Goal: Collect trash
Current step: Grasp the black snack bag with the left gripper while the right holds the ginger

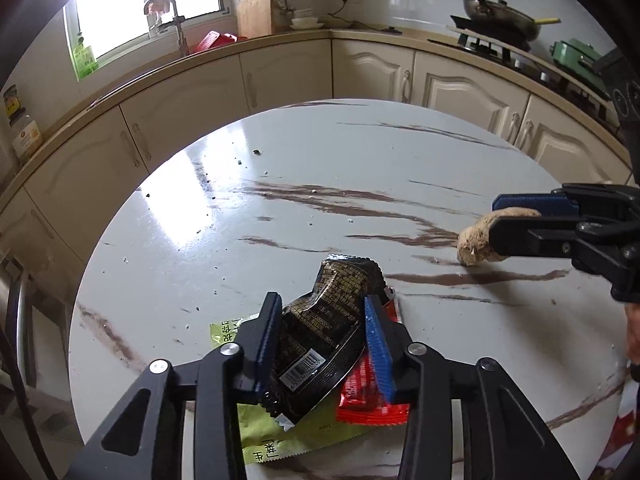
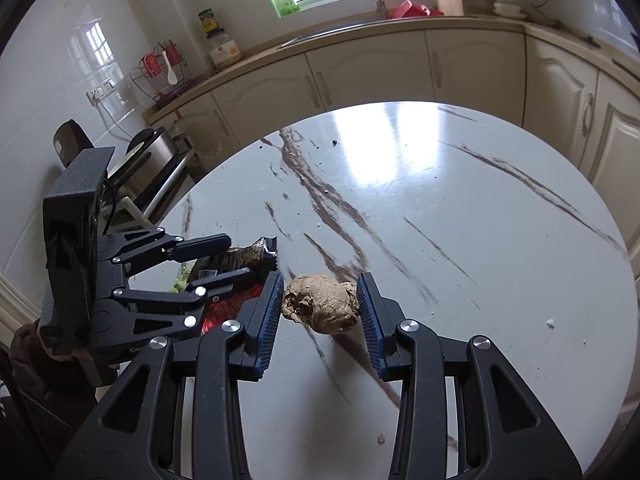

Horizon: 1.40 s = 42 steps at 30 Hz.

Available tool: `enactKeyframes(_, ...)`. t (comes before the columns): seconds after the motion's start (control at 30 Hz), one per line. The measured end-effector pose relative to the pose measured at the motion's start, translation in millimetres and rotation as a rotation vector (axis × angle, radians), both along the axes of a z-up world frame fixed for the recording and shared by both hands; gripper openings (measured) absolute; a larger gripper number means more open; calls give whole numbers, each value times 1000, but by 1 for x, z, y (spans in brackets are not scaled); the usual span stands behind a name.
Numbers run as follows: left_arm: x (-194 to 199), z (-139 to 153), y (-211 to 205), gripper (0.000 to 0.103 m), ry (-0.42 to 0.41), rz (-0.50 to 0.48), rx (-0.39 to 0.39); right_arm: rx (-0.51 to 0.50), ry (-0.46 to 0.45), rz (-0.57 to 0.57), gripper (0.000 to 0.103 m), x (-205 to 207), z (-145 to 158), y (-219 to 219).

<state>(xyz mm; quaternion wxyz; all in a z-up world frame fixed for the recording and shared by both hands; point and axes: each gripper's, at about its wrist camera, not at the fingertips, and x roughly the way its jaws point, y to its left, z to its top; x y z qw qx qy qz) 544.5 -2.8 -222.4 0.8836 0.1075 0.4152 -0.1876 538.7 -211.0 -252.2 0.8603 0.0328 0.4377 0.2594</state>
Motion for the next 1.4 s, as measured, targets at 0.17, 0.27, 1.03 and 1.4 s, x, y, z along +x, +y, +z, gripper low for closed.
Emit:
enactKeyframes(0.17, -10, 4, -6, 9, -20, -10, 18, -27, -2, -1, 36, -1, 0, 3)
enactKeyframes(0.27, -12, 7, -2, 9, 4, -5, -25, -50, -4, -6, 36, -7, -2, 5)
enactKeyframes(1.03, -108, 50, 62, 8, -33, 72, -241, -139, 25, -76, 39, -37, -29, -2)
enactKeyframes(1.4, -173, 70, 122, 8, -85, 108, -320, -113, -60, -30, 35, -71, 6, 21)
